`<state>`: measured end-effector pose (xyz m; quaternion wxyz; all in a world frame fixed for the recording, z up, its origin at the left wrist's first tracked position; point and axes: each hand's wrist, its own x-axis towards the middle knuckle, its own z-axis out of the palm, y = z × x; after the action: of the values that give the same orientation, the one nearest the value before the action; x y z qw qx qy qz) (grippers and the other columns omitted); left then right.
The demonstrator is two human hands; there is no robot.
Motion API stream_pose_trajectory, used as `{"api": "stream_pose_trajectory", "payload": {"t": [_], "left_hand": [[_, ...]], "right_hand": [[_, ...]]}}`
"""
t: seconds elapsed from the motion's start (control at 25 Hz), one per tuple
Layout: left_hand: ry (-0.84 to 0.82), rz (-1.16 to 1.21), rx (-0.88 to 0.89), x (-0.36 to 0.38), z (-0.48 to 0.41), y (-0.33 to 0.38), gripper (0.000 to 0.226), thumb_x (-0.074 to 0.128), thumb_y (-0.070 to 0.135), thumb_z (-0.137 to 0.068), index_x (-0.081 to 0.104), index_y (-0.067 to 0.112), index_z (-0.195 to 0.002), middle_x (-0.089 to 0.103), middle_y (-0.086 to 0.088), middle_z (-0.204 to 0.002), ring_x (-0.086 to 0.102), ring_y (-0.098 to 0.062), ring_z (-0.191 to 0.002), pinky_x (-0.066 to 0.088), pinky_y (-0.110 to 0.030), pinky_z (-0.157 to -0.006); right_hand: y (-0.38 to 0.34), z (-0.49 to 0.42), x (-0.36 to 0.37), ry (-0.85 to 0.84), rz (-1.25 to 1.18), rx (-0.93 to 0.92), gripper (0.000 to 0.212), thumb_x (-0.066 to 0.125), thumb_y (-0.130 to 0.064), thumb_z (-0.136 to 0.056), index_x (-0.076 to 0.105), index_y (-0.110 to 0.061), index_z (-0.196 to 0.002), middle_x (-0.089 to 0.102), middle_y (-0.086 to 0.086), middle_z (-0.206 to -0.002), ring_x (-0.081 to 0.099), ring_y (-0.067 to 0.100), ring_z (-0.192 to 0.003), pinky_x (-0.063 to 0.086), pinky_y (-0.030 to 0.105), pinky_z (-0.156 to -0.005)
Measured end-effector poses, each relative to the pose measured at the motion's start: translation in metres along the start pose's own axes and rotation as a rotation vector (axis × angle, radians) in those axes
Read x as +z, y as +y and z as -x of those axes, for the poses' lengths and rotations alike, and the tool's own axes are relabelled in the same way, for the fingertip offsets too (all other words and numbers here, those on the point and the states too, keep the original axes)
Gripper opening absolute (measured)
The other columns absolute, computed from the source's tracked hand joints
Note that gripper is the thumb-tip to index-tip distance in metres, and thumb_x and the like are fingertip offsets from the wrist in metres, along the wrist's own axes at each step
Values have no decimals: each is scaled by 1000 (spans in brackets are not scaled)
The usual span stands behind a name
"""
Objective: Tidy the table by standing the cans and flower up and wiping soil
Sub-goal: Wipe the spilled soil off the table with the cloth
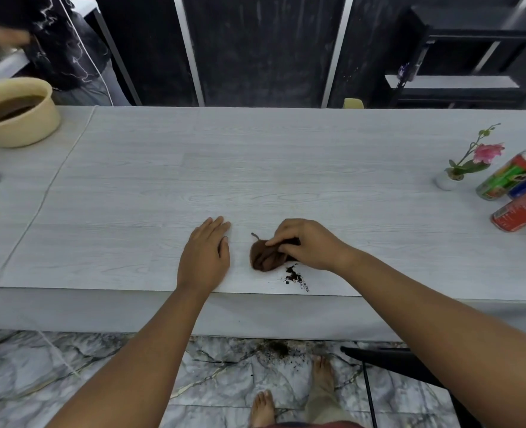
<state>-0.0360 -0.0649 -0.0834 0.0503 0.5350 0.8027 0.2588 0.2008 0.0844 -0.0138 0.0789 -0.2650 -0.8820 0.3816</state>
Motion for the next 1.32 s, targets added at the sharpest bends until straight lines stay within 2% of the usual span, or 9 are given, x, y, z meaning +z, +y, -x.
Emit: {"api": "stream_pose_trajectory", "payload": {"t": [0.2, 0.48, 0.56, 0.68, 0.76, 0.84, 0.96, 1.12, 1.32], "left_hand": [[1, -7, -6, 0, 0, -1, 44, 49, 26, -111, 58, 21, -154, 50, 4, -164, 34, -17, -158, 25, -35, -130], [11, -3, -1, 2, 1, -2, 44, 49, 26, -111, 58, 22, -154, 51, 2, -164, 36, -18, -157, 28, -39, -130], [10, -3, 0, 2, 1, -2, 44, 49, 26, -111, 58, 22, -154, 51, 2, -164, 36, -18, -158, 27, -38, -130], [2, -5, -8, 2, 1, -1, 44, 48, 27, -111, 57, 22, -155, 50, 4, -165, 35, -17, -158, 26, -37, -130], [1, -2, -9, 1, 1, -1, 44, 48, 27, -112, 57, 22, -155, 49, 4, -165, 35, -17, -159, 26, -37, -131], [-1, 11, -11, 0, 2, 0, 44, 48, 27, -112, 58, 22, -154, 49, 3, -165, 35, -17, -159, 26, -38, -131], [-6, 14, -14, 0, 2, 1, 44, 48, 27, -112, 58, 22, -154, 49, 3, -165, 34, -17, -159, 27, -39, -131], [-8, 3, -11, 0, 3, 2, 44, 48, 28, -112, 58, 21, -155, 48, 2, -166, 34, -17, -159, 25, -38, -131], [-7, 6, -3, 1, 3, 1, 44, 49, 27, -113, 57, 19, -155, 48, 1, -166, 34, -18, -159, 23, -39, -132]], "right_hand": [[3, -3, 16, 34, -55, 84, 28, 79, -10, -92, 82, -24, -116, 76, -11, -113, 67, 7, -109, 52, 27, -100], [11, 27, 13, -110, 20, 20, 32, 75, -3, -94, 83, -24, -118, 72, -15, -115, 62, -1, -107, 45, 10, -95], [10, 36, 10, -139, -55, 45, 30, 75, -3, -95, 83, -23, -115, 73, -16, -113, 66, -2, -106, 49, 12, -95], [13, 32, -2, 70, -190, 91, 27, 77, -4, -93, 84, -23, -111, 77, -13, -109, 71, 2, -105, 53, 19, -97], [22, 27, -12, 253, -152, 140, 26, 78, -5, -91, 84, -23, -110, 77, -12, -107, 70, 3, -105, 52, 22, -98], [30, 31, -13, 311, -67, 203, 26, 78, -5, -92, 83, -20, -112, 75, -8, -108, 70, 9, -106, 52, 26, -99], [34, 49, 1, 272, 42, 161, 28, 78, -5, -92, 83, -19, -115, 75, -6, -110, 67, 11, -106, 52, 28, -98], [25, 78, 20, 212, 84, 65, 27, 79, -11, -94, 82, -23, -119, 74, -9, -110, 64, 8, -104, 50, 22, -96], [12, 104, 26, 123, 55, 61, 26, 78, -12, -96, 82, -24, -119, 74, -11, -110, 64, 3, -104, 49, 16, -95]]}}
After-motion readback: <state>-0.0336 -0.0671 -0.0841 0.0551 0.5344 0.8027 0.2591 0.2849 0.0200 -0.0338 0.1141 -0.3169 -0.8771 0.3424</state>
